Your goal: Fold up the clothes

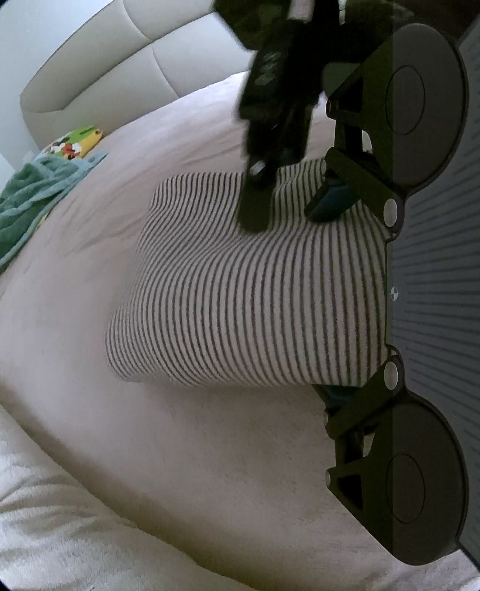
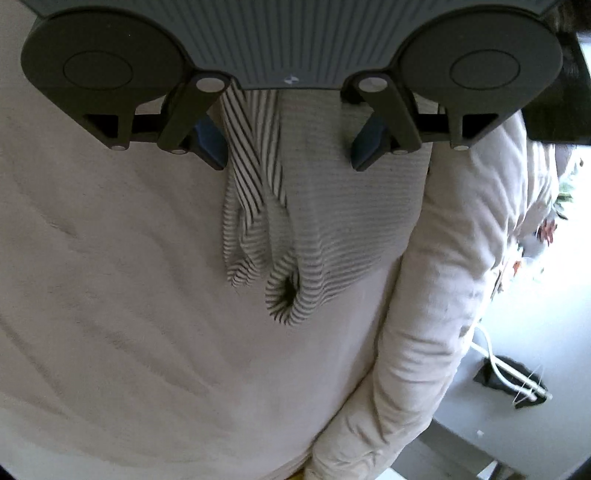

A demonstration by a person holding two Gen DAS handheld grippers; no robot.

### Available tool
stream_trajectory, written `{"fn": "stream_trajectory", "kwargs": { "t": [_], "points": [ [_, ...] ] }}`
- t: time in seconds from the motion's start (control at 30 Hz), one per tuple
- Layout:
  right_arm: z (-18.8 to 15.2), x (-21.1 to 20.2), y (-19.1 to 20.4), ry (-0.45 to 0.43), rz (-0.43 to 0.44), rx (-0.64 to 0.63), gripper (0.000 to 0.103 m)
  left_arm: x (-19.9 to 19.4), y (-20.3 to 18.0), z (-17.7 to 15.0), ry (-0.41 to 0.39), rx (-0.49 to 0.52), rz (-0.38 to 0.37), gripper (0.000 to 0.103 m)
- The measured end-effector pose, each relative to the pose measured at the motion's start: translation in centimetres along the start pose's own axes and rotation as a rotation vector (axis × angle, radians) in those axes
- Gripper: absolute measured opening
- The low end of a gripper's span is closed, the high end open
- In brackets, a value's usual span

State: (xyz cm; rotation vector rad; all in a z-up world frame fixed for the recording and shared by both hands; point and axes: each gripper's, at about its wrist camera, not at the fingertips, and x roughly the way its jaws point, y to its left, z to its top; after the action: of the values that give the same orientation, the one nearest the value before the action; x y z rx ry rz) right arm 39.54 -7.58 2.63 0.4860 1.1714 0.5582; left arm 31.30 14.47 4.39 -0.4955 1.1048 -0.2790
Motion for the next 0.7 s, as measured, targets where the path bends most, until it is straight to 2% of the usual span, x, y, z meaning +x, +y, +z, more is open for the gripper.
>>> {"fn": "stream_trajectory", "kwargs": {
  "t": [0.03,0.1,0.2,0.27,0.37,0.43,0.47,0.53,0.6,0.7],
  "points": [
    [0.3,0.8,-0.1,0.015,0.009,0.008,0.078,0.1,0.1,0.0,0.001,0.0,0.001,0.092],
    [0.6,2.3,-0.5,0.053,0.031,0.048,0.09,0.4,0.4,-0.1,-0.001,-0.01,-0.004,0.094],
    [0.9,2.6,-0.9,0.06,0.082,0.115,0.092,-0.1,0.2,0.0,-0.013,-0.011,-0.009,0.093],
    [0.7,2.1,-0.6,0.047,0.116,0.133,0.092,-1.1,-0.3,0.2,-0.024,-0.008,-0.014,0.086],
    [0.9,1.8,0.2,0.02,0.209,0.147,0.092,-3.4,-0.9,0.8,-0.091,0.007,-0.025,0.085],
    [1.7,1.8,0.9,0.005,0.29,0.154,0.091,-4.7,-1.3,1.3,-0.149,0.058,0.025,0.086],
    [2.1,2.0,1.5,-0.006,0.304,0.139,0.091,-4.5,-1.0,1.4,-0.145,0.066,0.042,0.086],
    [2.9,2.7,2.3,-0.016,0.287,0.103,0.091,-4.1,-0.5,1.5,-0.137,0.081,0.077,0.087],
    [3.0,3.1,2.5,-0.019,0.178,0.07,0.091,-3.8,0.0,1.4,-0.128,0.084,0.112,0.087],
    [2.1,1.2,3.3,-0.068,0.012,-0.074,0.091,-3.5,0.8,0.6,-0.111,0.068,0.165,0.089]
  ]
}}
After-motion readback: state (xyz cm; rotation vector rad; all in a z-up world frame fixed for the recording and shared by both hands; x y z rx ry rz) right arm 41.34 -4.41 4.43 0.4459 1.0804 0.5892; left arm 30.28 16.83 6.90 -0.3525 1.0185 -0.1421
